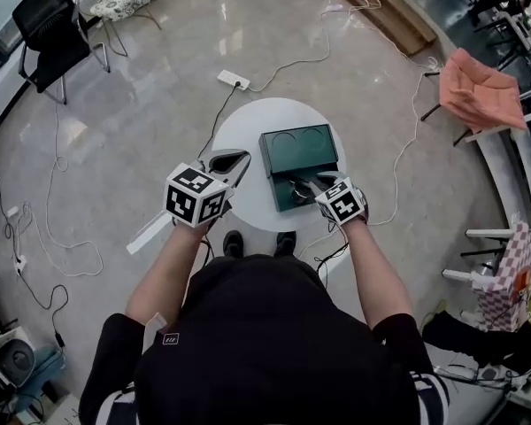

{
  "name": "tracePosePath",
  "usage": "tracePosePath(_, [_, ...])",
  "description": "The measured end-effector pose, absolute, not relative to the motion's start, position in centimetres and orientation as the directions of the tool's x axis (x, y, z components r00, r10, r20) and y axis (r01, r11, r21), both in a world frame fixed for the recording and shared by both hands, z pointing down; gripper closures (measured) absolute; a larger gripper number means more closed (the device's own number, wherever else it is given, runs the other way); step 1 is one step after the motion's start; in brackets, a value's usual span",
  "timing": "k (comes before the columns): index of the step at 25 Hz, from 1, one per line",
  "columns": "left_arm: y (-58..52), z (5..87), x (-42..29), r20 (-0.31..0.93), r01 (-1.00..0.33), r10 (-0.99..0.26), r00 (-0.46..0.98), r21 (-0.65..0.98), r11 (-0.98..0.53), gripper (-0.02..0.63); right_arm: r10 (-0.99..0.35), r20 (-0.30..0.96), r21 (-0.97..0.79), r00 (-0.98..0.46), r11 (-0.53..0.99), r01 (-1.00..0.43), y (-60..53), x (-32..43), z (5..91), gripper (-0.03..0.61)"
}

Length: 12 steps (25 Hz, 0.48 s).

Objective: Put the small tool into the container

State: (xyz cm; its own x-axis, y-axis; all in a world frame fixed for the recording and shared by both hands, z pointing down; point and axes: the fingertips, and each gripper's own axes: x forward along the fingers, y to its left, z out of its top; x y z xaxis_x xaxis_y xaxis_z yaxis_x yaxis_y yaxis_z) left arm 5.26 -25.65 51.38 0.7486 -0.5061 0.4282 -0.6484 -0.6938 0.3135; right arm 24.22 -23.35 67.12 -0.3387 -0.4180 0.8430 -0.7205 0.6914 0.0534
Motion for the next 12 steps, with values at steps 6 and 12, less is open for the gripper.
tracePosePath(6, [-26.8, 49.1, 5.8, 0.375, -0.584, -0.476, 0.795, 0.263, -0.768, 0.607, -0.579, 0.742, 0.102, -0.338, 0.596, -0.796, -23.9, 23.5, 59.7, 0.514])
tracePosePath(12, [-28.6, 46.2, 6.5, 0.324, -0.574, -0.499, 0.804, 0.203, -0.793, 0.607, -0.671, 0.653, 0.102, -0.353, 0.539, -0.836, -24.2, 24.3, 54.4, 0.538])
